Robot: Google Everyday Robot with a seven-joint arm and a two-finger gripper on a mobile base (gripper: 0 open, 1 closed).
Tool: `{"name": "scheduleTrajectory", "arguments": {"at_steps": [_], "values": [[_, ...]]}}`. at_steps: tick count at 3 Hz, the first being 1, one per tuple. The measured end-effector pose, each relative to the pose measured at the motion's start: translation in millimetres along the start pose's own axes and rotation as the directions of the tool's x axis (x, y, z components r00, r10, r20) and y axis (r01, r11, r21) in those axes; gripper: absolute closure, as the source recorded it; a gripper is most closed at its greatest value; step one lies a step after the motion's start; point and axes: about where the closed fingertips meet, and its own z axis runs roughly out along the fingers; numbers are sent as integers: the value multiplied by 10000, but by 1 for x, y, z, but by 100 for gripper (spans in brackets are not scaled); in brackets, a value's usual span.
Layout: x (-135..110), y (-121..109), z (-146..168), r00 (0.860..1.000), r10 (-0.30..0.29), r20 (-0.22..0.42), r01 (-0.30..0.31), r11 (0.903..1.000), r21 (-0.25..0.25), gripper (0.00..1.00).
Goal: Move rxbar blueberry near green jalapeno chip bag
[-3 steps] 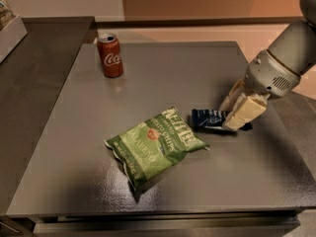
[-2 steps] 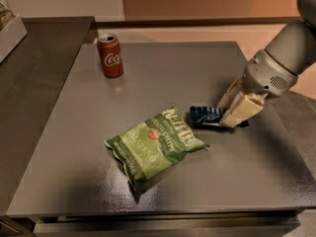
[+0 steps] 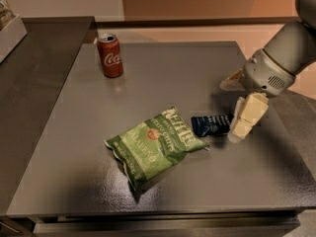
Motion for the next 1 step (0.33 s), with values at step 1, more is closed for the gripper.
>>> {"name": "scheduleTrajectory", "arguments": {"at_steps": [1], "values": [[0,0,0,10000,0,0,0,10000,0,0]]}}
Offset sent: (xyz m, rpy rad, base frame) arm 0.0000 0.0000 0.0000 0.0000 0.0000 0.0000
